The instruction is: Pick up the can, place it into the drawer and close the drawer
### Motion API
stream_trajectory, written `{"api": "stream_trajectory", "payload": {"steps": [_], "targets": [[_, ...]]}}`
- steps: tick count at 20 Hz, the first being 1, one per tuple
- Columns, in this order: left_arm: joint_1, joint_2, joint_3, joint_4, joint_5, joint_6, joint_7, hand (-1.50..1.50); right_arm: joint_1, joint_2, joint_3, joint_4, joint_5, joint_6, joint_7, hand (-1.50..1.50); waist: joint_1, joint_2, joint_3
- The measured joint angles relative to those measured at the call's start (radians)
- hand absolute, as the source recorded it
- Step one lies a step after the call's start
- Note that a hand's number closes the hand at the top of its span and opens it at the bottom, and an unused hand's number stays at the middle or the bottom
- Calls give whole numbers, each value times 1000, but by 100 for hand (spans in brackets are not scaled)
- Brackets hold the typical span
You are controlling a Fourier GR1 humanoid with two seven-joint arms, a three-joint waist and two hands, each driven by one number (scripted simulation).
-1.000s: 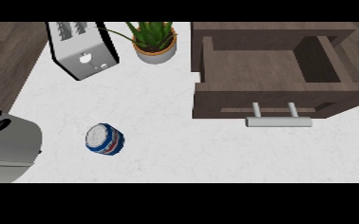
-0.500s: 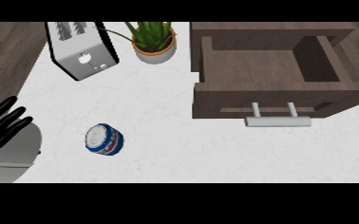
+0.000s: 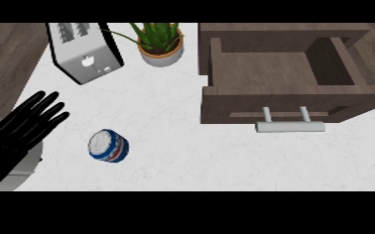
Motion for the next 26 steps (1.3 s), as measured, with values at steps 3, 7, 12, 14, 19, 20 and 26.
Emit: {"api": "stream_trajectory", "payload": {"steps": [3, 7, 12, 14, 19, 20, 26], "targets": [[-5, -40, -17, 49, -74, -29, -39, -150, 7, 22, -7, -16, 4, 13, 9, -150, 1, 0, 0], [-40, -87, -42, 116, -180, -39, -86, -150, 12, 36, -31, -13, 1, 41, 13, -150, 1, 0, 0], [-41, -129, -53, 204, -302, -77, -180, -150, 13, 28, -77, -18, -38, 77, 35, -150, 2, 0, 0], [-40, -145, -54, 228, -342, -73, -208, -150, 7, 41, -77, -31, -39, 77, 50, -150, 2, 0, 0], [-46, -163, -38, 372, -461, -106, -359, -150, 4, 53, -103, -6, -39, 112, 37, -150, 2, 1, 0], [-59, -169, -35, 408, -491, -100, -391, -150, -1, 52, -101, -17, -40, 106, 55, -150, 1, 1, 0], [-83, -150, -6, 558, -574, -126, -529, -150, -7, 78, -123, -16, -30, 134, 52, -150, 2, 1, 0]]}}
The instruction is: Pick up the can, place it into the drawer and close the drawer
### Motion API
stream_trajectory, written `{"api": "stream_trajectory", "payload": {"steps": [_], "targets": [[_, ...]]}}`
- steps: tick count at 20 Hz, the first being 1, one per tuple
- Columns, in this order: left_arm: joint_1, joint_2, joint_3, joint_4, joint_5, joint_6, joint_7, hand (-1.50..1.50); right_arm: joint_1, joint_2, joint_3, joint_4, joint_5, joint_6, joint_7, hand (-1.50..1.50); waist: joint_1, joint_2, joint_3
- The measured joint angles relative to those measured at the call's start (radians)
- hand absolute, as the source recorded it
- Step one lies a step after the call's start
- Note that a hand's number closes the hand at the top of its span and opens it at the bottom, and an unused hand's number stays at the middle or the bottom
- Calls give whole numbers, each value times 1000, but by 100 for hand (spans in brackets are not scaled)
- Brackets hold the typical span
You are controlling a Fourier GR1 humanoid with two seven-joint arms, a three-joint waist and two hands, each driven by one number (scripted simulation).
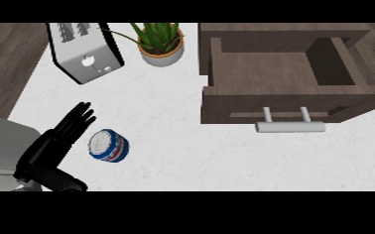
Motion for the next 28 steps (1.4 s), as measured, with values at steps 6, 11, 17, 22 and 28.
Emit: {"api": "stream_trajectory", "payload": {"steps": [6, 11, 17, 22, 28], "targets": [[-61, 17, 8, 207, -98, -7, -154, -150, -13, 11, -18, -29, -10, 5, 35, -150, -1, 0, 0], [-118, 37, 11, 380, -155, -17, -262, -150, -28, 0, -48, 11, -20, 35, 34, -150, -2, 1, 0], [-171, 39, 6, 552, -199, -16, -362, -150, -30, 29, -52, -15, -15, 49, 47, -150, -3, 1, 0], [-233, 20, -7, 686, -237, 4, -435, -150, -24, 18, -95, -16, -57, 70, 61, -150, -4, 1, 0], [-282, -16, -7, 746, -222, 13, -429, -150, -23, 31, -111, -38, -76, 77, 95, -150, -3, 0, 0]]}}
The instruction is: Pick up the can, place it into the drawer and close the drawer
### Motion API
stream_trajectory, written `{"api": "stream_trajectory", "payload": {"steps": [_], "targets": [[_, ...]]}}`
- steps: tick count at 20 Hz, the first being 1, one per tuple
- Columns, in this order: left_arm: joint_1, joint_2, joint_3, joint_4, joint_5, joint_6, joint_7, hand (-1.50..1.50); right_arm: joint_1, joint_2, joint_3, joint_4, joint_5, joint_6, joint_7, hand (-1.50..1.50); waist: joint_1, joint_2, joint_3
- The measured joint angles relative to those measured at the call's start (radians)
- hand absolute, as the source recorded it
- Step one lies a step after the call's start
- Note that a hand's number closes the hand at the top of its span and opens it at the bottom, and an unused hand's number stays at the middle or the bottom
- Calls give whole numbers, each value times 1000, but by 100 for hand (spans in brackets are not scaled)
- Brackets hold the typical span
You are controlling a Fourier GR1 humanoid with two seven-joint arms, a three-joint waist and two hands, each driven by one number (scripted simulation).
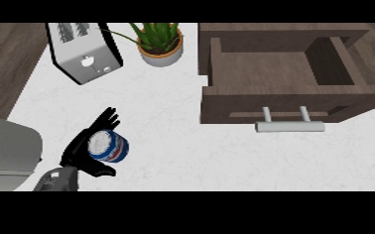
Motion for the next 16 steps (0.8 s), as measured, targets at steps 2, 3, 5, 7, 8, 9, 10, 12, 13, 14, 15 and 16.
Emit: {"api": "stream_trajectory", "payload": {"steps": [2, 3, 5, 7, 8, 9, 10, 12, 13, 14, 15, 16], "targets": [[16, -11, 0, -17, 17, -10, 11, 150, 10, 11, -4, -2, -1, 13, -2, -150, 2, 0, 0], [-3, -5, 8, 6, 26, -23, 12, 150, 18, 16, -3, -16, -11, 17, 7, -150, 0, 0, 0], [-14, -3, 7, 17, 38, -48, 25, 150, 18, 24, 1, -43, -16, 7, 27, -150, 1, 0, 0], [-39, -10, 2, 36, 47, -72, 50, 150, 6, 17, -4, -22, -15, 15, 23, -150, 0, 0, 0], [-37, -18, -2, 15, 57, -80, 70, 150, 10, 22, 9, -28, -9, 11, 21, -150, 2, 0, 0], [-38, -23, -7, 9, 59, -85, 71, 150, 3, 21, 12, -35, -7, 4, 32, -150, 2, 0, 1], [-37, -25, -13, 0, 61, -94, 72, 150, 3, 25, 10, -35, -4, 8, 29, -150, 2, -1, 0], [-28, -38, -20, -44, 81, -113, 96, 150, 21, 27, 12, -39, -14, 7, 30, -150, 4, -1, 1], [-31, -45, -23, -60, 91, -122, 106, 150, 27, 30, 19, -36, -8, 9, 20, -150, 4, -2, 1], [-30, -45, -25, -77, 101, -134, 115, 150, 35, 32, 14, -34, -10, 17, 7, -150, 4, -2, 1], [-17, -53, -24, -112, 114, -126, 128, 150, 37, 33, 13, -30, -10, 19, 3, -150, 5, -2, 1], [-25, -69, -12, -125, 130, -100, 138, 150, 38, 34, 9, -28, -17, 19, 5, -150, 5, -3, 1]]}}
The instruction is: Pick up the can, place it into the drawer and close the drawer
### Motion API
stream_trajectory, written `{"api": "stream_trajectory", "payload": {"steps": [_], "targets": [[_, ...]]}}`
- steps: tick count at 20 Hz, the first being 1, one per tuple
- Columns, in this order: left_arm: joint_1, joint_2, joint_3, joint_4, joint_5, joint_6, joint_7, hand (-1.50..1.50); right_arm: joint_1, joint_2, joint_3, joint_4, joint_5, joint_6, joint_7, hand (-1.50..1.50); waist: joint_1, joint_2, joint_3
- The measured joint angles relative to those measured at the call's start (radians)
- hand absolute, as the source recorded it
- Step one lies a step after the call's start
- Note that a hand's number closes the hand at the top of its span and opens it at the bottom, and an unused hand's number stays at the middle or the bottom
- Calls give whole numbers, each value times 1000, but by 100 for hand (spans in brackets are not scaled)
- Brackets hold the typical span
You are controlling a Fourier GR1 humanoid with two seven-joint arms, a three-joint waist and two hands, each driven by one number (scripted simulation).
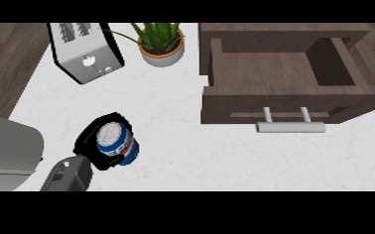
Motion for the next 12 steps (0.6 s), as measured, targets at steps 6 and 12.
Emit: {"api": "stream_trajectory", "payload": {"steps": [6, 12], "targets": [[-31, -92, 107, -71, 64, 298, -15, 150, 17, 2, -14, -19, -28, -11, 10, -150, 2, -2, 0], [-41, -126, 37, -240, 145, 501, 56, 150, -2, -2, -9, -42, -32, -39, 40, -150, 3, -2, 0]]}}
